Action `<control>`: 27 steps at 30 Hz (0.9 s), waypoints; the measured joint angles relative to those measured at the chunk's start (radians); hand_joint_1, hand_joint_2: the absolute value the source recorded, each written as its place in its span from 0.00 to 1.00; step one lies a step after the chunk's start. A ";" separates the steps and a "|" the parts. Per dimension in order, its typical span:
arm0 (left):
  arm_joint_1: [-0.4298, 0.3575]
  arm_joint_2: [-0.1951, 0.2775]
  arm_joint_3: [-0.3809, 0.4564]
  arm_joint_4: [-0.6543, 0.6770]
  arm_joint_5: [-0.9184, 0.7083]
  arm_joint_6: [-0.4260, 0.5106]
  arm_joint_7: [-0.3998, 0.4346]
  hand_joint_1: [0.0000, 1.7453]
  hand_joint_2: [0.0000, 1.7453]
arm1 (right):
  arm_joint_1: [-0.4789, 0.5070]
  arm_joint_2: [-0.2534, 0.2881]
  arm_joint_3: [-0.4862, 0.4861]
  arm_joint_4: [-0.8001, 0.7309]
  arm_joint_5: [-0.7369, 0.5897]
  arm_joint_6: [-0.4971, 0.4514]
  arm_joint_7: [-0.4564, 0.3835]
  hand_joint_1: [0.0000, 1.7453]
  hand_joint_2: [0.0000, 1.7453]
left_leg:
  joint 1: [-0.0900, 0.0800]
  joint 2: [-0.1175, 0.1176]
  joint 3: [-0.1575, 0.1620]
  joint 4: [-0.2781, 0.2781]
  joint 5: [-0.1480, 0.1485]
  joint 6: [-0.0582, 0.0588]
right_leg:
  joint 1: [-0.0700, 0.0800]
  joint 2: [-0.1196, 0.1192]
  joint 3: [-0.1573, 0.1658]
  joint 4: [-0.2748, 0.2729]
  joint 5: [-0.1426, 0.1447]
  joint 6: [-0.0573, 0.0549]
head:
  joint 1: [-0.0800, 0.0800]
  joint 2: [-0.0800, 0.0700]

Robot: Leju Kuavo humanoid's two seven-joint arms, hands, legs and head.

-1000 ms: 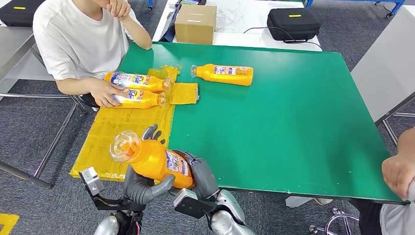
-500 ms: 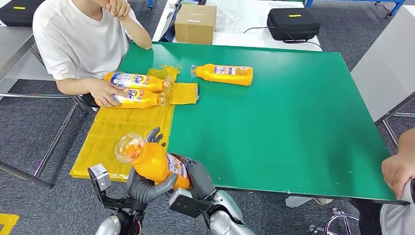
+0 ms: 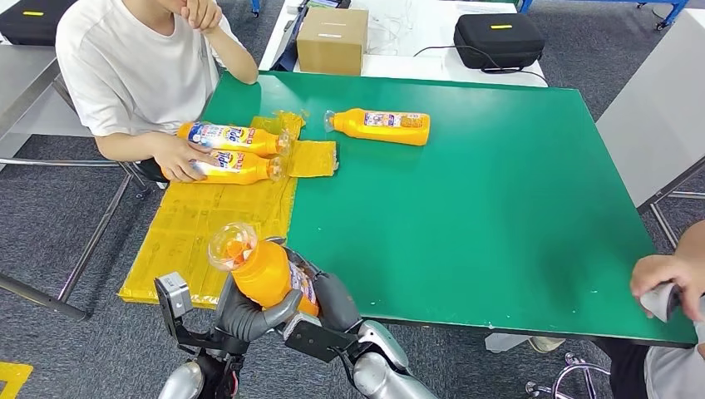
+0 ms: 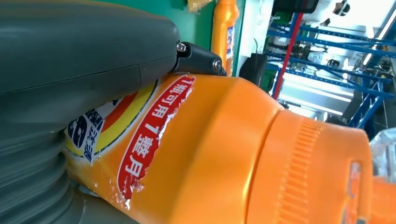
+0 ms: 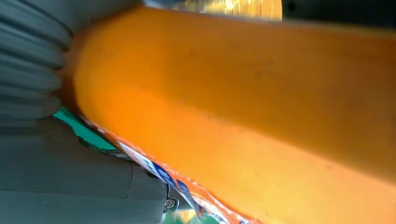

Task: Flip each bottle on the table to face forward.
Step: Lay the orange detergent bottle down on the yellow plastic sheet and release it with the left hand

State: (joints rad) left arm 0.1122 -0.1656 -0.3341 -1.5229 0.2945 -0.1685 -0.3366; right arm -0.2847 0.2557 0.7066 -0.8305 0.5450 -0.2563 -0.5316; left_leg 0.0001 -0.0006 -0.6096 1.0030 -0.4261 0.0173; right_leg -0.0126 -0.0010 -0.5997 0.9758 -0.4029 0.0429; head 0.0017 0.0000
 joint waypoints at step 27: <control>-0.178 0.008 0.116 0.125 -0.689 0.656 -0.102 1.00 1.00 | 0.099 0.064 -0.394 -0.107 0.088 -0.441 -0.165 0.00 0.00 | 0.001 -0.001 0.000 0.000 0.001 0.000 | 0.000 0.000 0.000 0.000 0.001 0.000 | 0.000 0.000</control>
State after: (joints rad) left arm -0.0657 -0.1571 -0.2183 -1.3982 -0.3948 0.4871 -0.4387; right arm -0.1859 0.3193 0.3122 -0.9377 0.6325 -0.6970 -0.6962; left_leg 0.0008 -0.0018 -0.6100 1.0033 -0.4252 0.0170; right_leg -0.0121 -0.0015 -0.6000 0.9760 -0.4023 0.0428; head 0.0017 0.0000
